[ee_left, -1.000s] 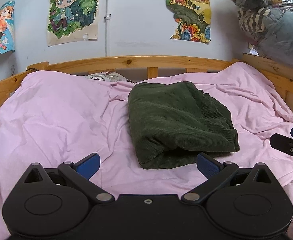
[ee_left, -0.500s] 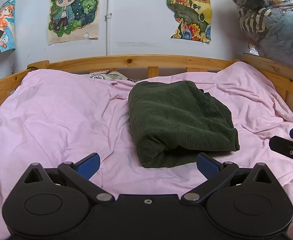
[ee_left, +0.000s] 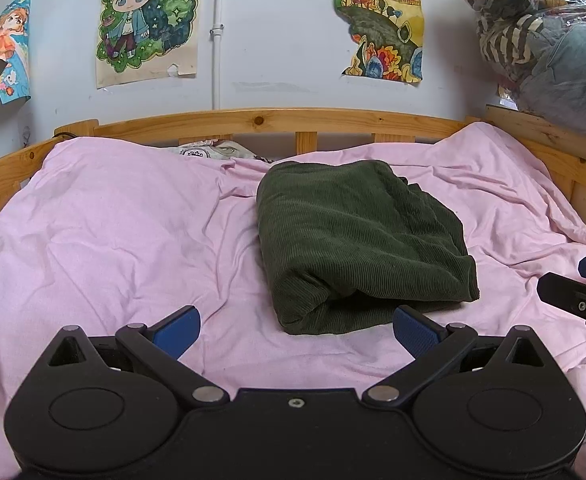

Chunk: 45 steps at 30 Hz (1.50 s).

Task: Fold large clothes

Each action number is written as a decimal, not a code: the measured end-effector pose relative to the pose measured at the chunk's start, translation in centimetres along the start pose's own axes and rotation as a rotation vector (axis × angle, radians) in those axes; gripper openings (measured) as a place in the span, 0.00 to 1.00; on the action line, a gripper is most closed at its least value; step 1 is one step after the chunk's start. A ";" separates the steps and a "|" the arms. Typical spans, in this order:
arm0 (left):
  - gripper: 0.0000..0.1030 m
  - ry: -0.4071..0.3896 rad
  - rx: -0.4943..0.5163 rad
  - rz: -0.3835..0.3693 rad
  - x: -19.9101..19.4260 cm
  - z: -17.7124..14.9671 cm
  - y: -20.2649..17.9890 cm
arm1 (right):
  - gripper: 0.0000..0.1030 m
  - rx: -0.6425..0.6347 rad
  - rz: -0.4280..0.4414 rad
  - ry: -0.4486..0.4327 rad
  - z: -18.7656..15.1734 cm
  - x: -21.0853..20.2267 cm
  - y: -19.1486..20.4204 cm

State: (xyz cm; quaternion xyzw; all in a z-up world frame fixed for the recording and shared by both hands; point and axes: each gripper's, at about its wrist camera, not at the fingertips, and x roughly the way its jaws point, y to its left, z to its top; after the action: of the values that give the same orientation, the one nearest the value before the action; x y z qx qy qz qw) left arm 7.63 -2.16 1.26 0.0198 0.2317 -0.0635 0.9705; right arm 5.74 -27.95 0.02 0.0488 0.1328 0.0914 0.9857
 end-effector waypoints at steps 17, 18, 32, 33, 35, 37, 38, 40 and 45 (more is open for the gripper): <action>0.99 0.007 0.005 -0.003 0.1 -0.1 0.1 | 1.00 0.002 -0.002 -0.002 -0.1 0.1 -0.2; 0.99 0.006 0.005 -0.003 0.1 -0.1 0.1 | 1.00 0.003 -0.002 -0.001 -0.1 0.1 -0.1; 0.99 0.009 0.007 -0.005 0.2 -0.2 0.2 | 1.00 0.003 -0.001 0.001 -0.1 0.1 -0.2; 0.99 0.009 0.006 -0.004 0.2 -0.1 0.2 | 1.00 0.002 -0.002 0.001 -0.1 0.1 -0.2; 0.99 0.010 0.006 -0.005 0.2 -0.1 0.2 | 1.00 0.002 -0.002 0.001 0.0 0.1 -0.2; 0.99 0.011 0.004 -0.006 0.2 -0.1 0.2 | 1.00 0.002 -0.002 0.002 -0.1 0.1 -0.2; 0.99 0.012 0.003 -0.007 0.2 -0.2 0.2 | 1.00 0.002 -0.003 0.001 0.0 0.1 -0.1; 0.99 0.012 0.005 -0.007 0.2 -0.2 0.2 | 1.00 0.003 -0.002 0.002 -0.1 0.1 -0.1; 0.99 0.014 0.006 -0.010 0.3 -0.2 0.3 | 1.00 0.002 -0.002 0.003 -0.1 0.1 -0.2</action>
State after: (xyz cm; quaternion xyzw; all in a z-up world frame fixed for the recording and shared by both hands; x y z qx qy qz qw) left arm 7.84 -1.85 0.94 0.0219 0.2384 -0.0689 0.9685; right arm 5.85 -28.09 -0.12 0.0496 0.1342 0.0903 0.9856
